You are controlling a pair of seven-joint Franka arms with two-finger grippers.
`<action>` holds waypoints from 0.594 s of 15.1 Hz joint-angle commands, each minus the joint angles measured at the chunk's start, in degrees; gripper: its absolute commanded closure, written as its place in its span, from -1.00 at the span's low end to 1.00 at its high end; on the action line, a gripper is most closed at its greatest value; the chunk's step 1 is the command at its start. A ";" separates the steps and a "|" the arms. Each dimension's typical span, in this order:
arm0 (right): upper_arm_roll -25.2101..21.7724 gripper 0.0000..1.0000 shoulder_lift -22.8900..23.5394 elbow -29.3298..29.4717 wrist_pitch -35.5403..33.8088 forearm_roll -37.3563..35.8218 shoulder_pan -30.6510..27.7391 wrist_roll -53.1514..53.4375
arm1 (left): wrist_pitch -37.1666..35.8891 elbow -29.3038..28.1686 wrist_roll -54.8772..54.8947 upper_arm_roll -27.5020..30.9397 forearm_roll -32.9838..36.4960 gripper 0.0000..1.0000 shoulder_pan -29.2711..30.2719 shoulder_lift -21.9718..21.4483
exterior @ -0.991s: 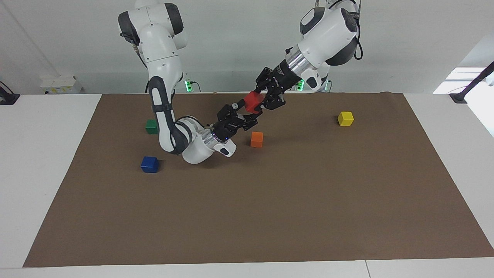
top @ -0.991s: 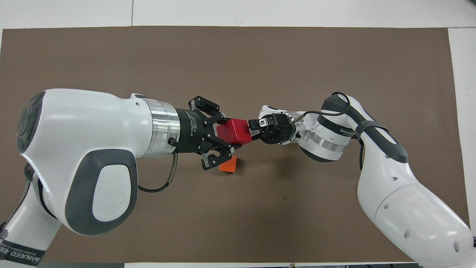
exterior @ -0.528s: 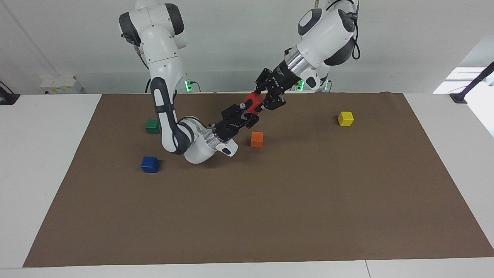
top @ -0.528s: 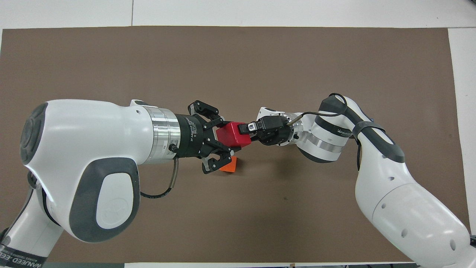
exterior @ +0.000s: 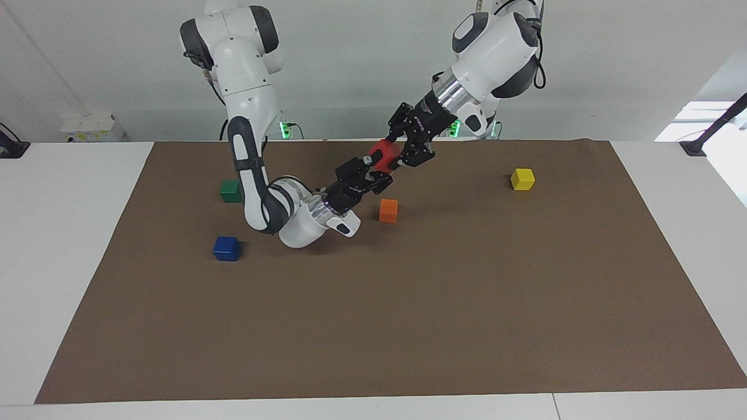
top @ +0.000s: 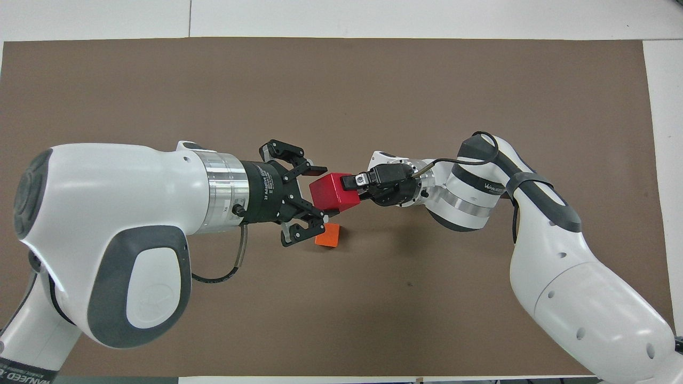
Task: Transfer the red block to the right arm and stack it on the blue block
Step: 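Open the left gripper and withdraw it while the right gripper lifts the cube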
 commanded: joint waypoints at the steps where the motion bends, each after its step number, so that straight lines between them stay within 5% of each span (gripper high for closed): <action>1: 0.18 1.00 0.11 0.54 -0.44 0.79 -0.31 -0.14 | 0.13 -2.23 2.40 0.60 4.06 -1.00 5.08 -2.91; 5: 0.09 1.00 -0.86 0.72 0.61 0.62 -0.31 0.29 | 0.13 -2.93 18.54 0.60 4.52 -1.00 12.99 -2.91; 9: -0.08 1.00 -5.76 0.19 9.72 -1.84 -1.10 2.40 | 0.04 -2.67 42.69 0.51 8.97 -1.00 22.56 -1.94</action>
